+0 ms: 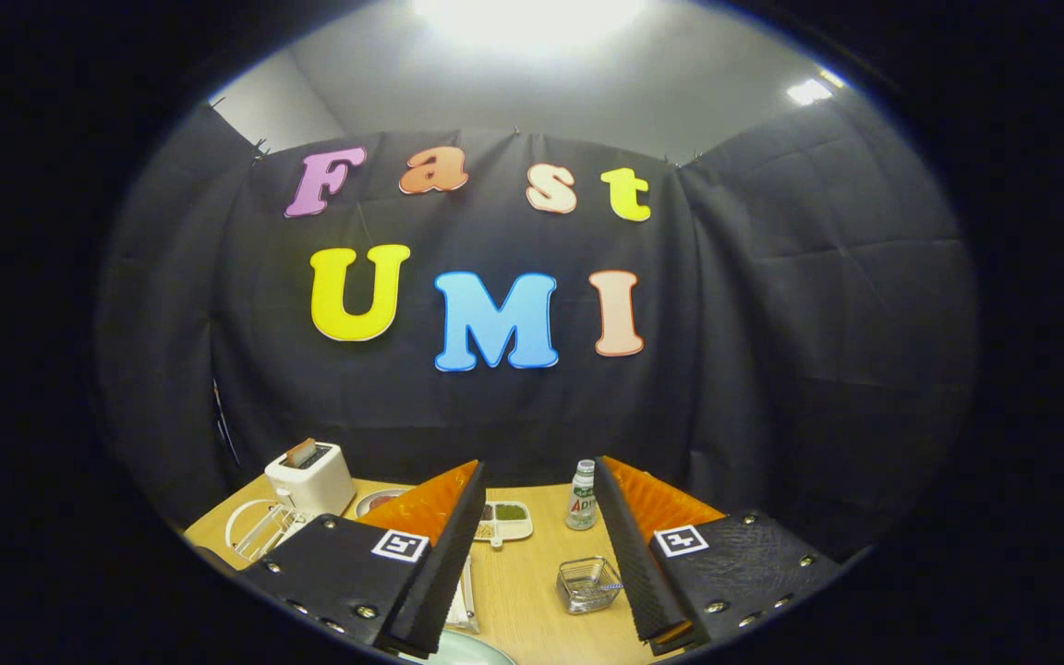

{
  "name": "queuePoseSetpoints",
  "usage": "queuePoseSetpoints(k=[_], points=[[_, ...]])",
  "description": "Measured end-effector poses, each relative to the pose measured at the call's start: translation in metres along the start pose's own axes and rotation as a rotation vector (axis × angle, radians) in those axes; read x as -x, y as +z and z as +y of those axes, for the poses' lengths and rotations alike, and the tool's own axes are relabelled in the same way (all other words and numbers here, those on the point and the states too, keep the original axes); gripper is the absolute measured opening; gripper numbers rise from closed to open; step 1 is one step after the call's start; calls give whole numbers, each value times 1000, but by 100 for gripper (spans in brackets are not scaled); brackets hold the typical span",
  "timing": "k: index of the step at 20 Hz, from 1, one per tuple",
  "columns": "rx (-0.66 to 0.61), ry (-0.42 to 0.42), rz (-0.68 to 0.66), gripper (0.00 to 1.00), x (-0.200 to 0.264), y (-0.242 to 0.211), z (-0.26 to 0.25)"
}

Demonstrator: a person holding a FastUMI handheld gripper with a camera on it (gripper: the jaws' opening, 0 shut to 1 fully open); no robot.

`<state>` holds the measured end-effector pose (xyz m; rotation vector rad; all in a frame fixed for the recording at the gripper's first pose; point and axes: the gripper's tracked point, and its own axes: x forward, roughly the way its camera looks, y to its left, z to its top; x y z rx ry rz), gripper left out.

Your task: Take the plate from the dish rack, then take the spoon from the basket and place it into the plate.

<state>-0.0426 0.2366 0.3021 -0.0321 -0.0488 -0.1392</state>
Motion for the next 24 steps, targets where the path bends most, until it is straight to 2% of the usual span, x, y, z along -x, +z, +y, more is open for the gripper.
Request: queuePoseSetpoints(k=[7,14,15,16,17,21,24], points=[[-22,6,-37,74,2,15,-4],[-60,-23,-65,74,-5,18,-33],[-65,-20,-75,76,-5,21,-36],[-69,-27,-83,90,-6,20,-41],[-73,-35,-86,98,-10,18,-48],[-68,-14,-119,99,-11,10,-63],[-31,-1,-135,99,-23,-13,-80]])
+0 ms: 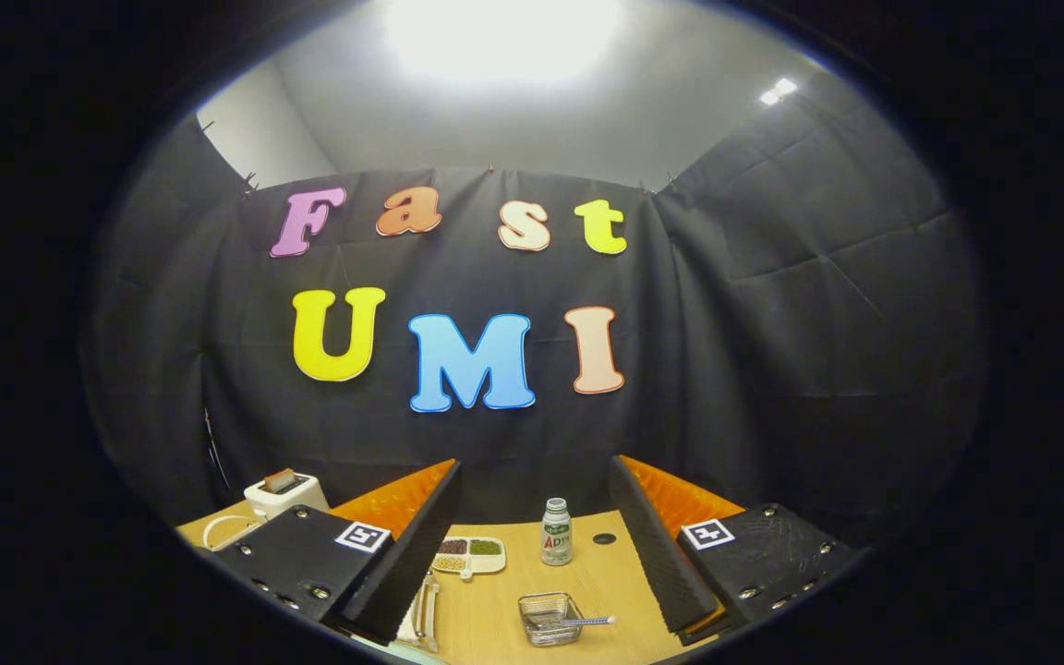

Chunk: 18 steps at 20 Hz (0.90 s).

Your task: Take the plate from the dish rack, then take the spoon from the basket and place it into the plate.

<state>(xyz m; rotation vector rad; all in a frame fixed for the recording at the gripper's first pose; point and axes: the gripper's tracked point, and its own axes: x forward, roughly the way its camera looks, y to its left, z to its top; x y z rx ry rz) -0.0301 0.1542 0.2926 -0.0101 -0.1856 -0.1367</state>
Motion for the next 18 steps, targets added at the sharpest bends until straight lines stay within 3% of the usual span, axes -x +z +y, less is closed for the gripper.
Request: queuePoseSetpoints(k=[4,11,18], points=[[49,-48,-2,99,-8,-36,-45],[39,-250,114,99,-31,-136,-168],[4,-258,235,99,-53,-245,-213]])
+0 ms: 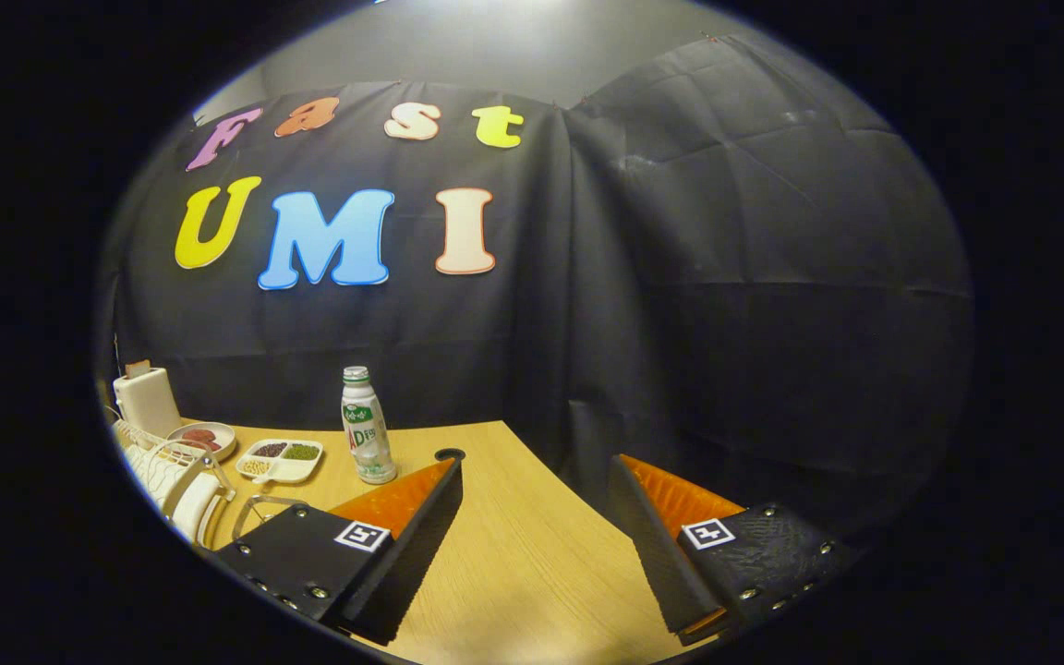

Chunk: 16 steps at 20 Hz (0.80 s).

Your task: Take the plate from the dish rack, then take the spoon from the basket and place it into the plate.

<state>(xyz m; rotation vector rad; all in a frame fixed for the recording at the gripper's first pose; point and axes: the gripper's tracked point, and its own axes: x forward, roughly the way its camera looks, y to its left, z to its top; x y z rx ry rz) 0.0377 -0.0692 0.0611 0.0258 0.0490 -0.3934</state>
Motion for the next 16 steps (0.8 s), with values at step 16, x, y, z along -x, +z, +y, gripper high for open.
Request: queuePoseSetpoints(k=[16], points=[[56,378,62,99,19,-87,64]])
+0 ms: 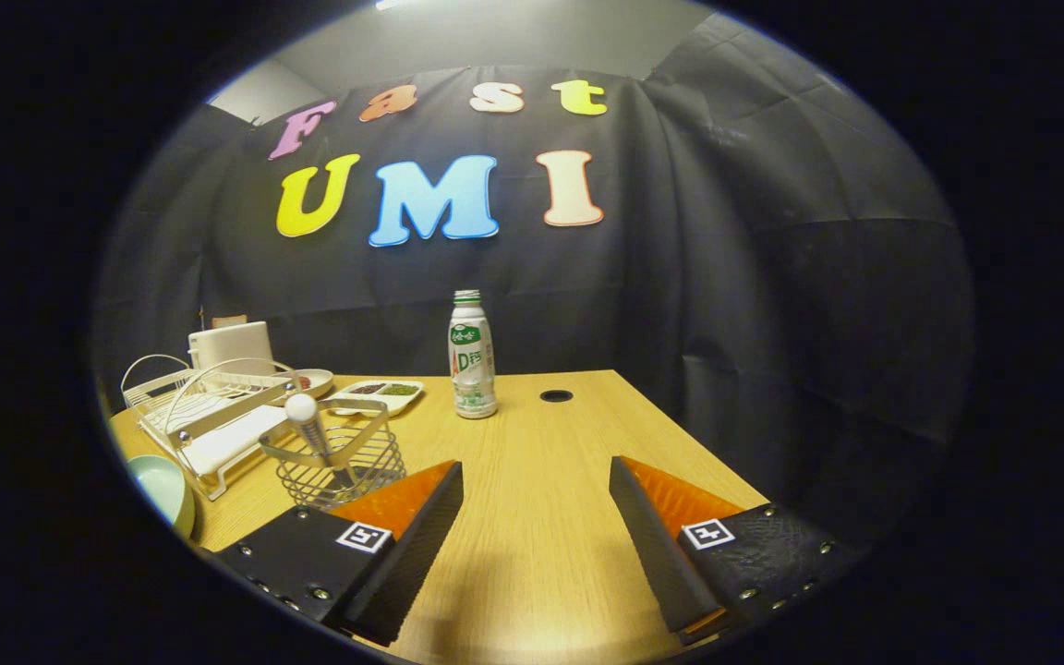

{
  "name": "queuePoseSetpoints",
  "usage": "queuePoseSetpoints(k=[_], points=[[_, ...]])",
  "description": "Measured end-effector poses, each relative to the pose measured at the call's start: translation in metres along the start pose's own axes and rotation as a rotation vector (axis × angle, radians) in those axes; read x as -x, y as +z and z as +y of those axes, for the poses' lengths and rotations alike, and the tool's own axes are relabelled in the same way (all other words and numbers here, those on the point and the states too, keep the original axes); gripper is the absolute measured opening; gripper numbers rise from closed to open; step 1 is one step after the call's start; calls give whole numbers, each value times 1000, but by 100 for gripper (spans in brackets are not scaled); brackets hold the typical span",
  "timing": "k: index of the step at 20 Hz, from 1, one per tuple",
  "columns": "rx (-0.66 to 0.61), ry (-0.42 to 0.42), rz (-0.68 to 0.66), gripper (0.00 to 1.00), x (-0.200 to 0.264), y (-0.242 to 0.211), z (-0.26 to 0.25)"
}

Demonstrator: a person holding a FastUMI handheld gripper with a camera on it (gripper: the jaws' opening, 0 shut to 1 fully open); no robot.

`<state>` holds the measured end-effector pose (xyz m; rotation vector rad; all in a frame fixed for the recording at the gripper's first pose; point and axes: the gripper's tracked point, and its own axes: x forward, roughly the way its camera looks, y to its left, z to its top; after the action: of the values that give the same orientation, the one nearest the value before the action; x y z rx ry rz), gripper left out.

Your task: Take the plate from the dish rack, then take the spoon from the basket and place it into the plate.

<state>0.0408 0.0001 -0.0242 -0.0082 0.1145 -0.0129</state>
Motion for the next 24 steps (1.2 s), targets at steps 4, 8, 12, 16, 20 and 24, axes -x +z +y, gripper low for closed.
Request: queuePoseSetpoints(k=[4,8,12,16,20,24], points=[[6,21,-5,99,26,-1,2],[18,21,-128,99,52,14,4],[10,16,-130,98,60,11,6],[6,16,-137,99,53,16,5],[8,17,-130,99,55,13,7],[8,16,-128,99,56,12,7]])
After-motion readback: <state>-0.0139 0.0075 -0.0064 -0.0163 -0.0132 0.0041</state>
